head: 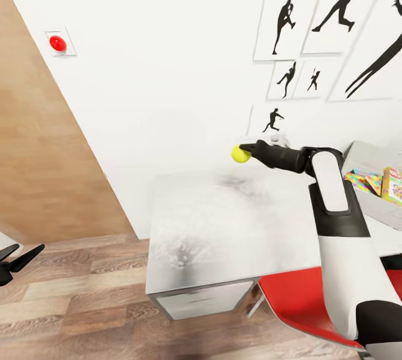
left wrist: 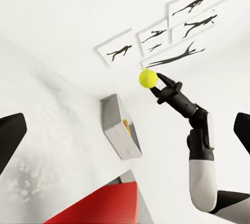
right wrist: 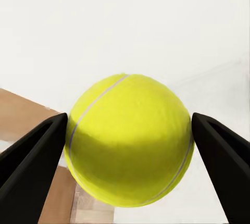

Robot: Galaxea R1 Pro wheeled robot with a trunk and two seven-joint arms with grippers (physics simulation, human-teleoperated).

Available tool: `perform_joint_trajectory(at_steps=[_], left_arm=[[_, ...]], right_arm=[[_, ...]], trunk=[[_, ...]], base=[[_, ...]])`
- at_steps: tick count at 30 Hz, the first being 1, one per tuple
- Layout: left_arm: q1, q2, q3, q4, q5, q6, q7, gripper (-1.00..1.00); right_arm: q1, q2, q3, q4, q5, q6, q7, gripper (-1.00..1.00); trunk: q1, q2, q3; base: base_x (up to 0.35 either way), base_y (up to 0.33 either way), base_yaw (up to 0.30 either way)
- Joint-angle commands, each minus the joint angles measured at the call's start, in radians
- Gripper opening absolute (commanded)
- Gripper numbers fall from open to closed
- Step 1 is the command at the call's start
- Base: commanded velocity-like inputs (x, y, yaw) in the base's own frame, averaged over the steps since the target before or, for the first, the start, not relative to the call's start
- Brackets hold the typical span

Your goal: Put all the toys in the child's room - the three board games (two on the bed and one on the table), the two jigsaw puzzles on the table, and the tennis ball on the table - inside the toy box on the table in the child's room.

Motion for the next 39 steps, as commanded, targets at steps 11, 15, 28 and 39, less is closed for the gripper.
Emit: perform_joint_trajectory(at_steps=[11, 15, 28, 39], left_arm=[[-0.001, 0.0, -0.002, -0.001, 0.002, 0.011, -0.002, 1.0], [-0.001, 0.0, -0.001, -0.001, 0.002, 0.012, -0.003, 1.0], [-0.001, 0.001, 0.005, -0.037, 0.004, 0.01, -0.009, 1.0], [-0.076, -0.001, -0.1, -0.165, 0.005, 0.1, 0.024, 1.0]], right_arm=[[-0.001, -0.03, 0.001, -0.021, -0.036, 0.003, -0.01, -1.0], [-0.001, -0.031, 0.0, -0.022, -0.039, 0.003, -0.01, -1.0], [-0.001, -0.033, -0.002, -0.022, -0.048, 0.003, -0.01, -1.0], [-0.001, -0.053, -0.007, -0.024, -0.05, 0.003, -0.009, -1.0]], trunk=[[0.001, -0.002, 0.015], [0.001, -0.002, 0.021], [0.001, -0.002, 0.039], [0.001, -0.002, 0.054]], base=[[0.014, -0.24, -0.111], [0.08, -0.03, -0.188], [0.079, -0.016, -0.203], [0.005, -0.003, -0.204]])
